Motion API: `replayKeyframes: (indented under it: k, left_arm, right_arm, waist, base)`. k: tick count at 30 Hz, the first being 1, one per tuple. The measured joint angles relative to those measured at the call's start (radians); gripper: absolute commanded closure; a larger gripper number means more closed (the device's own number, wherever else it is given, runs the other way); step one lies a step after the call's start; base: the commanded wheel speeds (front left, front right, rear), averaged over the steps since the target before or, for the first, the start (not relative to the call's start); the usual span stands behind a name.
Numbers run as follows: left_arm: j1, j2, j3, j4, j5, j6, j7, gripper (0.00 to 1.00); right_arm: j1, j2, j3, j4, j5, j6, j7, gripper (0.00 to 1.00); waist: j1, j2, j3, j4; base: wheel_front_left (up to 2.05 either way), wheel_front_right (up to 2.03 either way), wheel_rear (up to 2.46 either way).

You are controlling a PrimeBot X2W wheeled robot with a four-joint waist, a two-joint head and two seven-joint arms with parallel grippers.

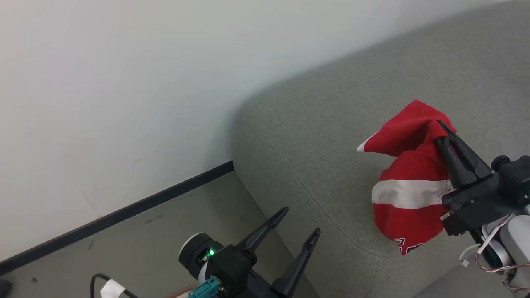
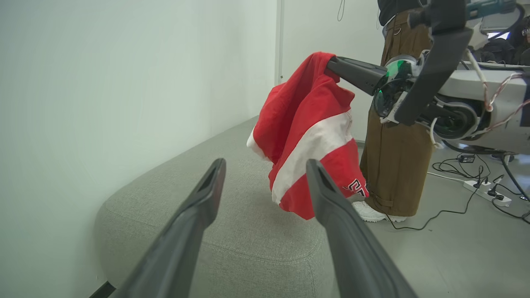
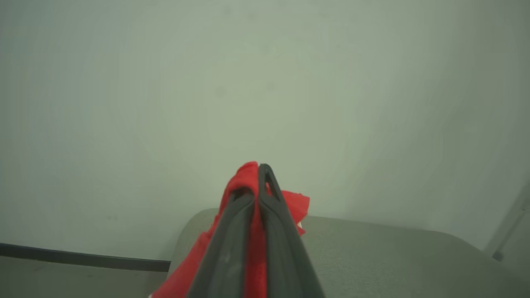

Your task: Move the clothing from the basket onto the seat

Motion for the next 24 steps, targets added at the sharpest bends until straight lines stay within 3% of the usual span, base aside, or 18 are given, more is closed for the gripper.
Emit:
replayKeyframes:
  k: [11, 24]
  left_arm:
    - [-0.06, 0.003, -0.022, -0.036, 0.039, 0.0, 0.039, 0.0]
    - [-0.174, 0.016, -0.015, -0.093, 0.083, 0.0, 0.088, 0.0]
  right_arm:
    - [-0.217, 0.022, -0.081, 0.112, 0.045, 0.05, 0.0, 1.0]
    - [-0.545, 0.027, -0.174, 0.337, 0.054, 0.082, 0.0, 1.0]
  waist:
    - [0.0002, 0.0, 0.098, -0.036]
    - [0.0003, 0.0001, 0.238, 0.024]
  base:
    - [0.0, 0.0, 0.0]
    - [0.0, 0.0, 0.0]
